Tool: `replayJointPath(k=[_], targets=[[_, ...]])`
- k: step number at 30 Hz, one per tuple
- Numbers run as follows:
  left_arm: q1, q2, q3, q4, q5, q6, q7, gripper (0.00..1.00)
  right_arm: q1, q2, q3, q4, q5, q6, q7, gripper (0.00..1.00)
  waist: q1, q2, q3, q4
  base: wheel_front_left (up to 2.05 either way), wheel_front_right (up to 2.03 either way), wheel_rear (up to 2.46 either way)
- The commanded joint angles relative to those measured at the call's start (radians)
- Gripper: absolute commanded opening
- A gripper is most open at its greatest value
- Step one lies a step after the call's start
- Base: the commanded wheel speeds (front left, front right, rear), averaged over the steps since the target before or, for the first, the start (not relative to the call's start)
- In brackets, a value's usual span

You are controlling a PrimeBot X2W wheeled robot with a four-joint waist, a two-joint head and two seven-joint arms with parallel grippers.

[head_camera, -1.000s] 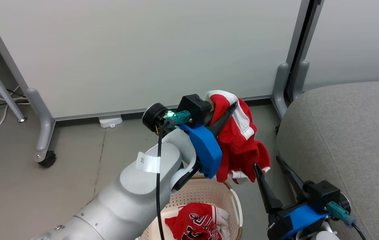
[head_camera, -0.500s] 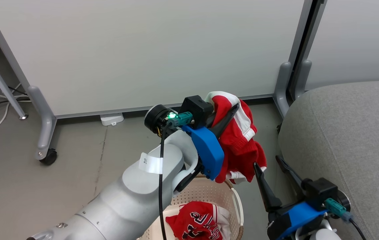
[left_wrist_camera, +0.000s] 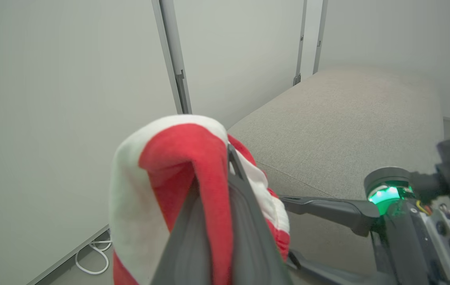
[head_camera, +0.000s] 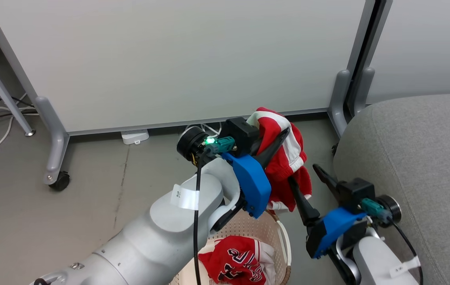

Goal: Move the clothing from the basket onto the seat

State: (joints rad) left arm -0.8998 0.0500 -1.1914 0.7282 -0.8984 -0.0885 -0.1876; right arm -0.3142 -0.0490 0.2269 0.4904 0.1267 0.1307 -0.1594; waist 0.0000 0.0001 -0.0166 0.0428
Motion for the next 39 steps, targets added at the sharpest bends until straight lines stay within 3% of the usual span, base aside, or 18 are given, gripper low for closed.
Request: replayJointPath(k=[1,12,22,23,24,25,39], targets=[[-0.016,0.001,-0.008,-0.005,-0.007,0.004,-0.006,0.00,-0.038,-0.003,0.008,0.028,-0.012,0.000,-0.005,1.00,0.0000,-0.0001,0.001,0.001,0.00,0.00,0.00],[-0.029,0.001,-0.038,-0.011,-0.035,0.010,-0.012,0.00,-0.171,-0.003,0.088,0.213,-0.063,0.000,-0.009,1.00,0.0000,-0.0001,0.005,0.011,0.00,0.00,0.00],[-0.032,0.001,-0.060,-0.026,-0.052,0.012,-0.013,0.00,-0.230,-0.002,0.116,0.332,-0.029,0.000,-0.036,1.00,0.0000,-0.0001,-0.001,0.018,0.00,0.00,0.00],[-0.032,0.001,-0.062,-0.027,-0.053,0.013,-0.014,0.00,-0.234,-0.003,0.124,0.341,-0.018,0.000,-0.036,0.55,0.0000,-0.0001,-0.001,0.018,0.00,0.00,0.00],[-0.032,0.001,-0.064,-0.028,-0.055,0.013,-0.014,0.00,-0.240,-0.003,0.131,0.346,-0.007,0.000,-0.040,0.35,0.0000,-0.0001,-0.002,0.018,0.00,0.00,0.00],[-0.032,0.001,-0.065,-0.028,-0.057,0.014,-0.014,0.00,-0.244,-0.002,0.136,0.349,0.002,0.000,-0.046,0.00,0.0000,-0.0001,-0.002,0.018,0.00,0.00,0.00],[-0.034,0.001,-0.076,-0.013,-0.076,0.024,-0.025,0.01,-0.263,-0.003,0.163,0.380,0.065,0.000,-0.087,0.00,0.0000,-0.0001,-0.005,0.004,0.00,0.00,0.00]])
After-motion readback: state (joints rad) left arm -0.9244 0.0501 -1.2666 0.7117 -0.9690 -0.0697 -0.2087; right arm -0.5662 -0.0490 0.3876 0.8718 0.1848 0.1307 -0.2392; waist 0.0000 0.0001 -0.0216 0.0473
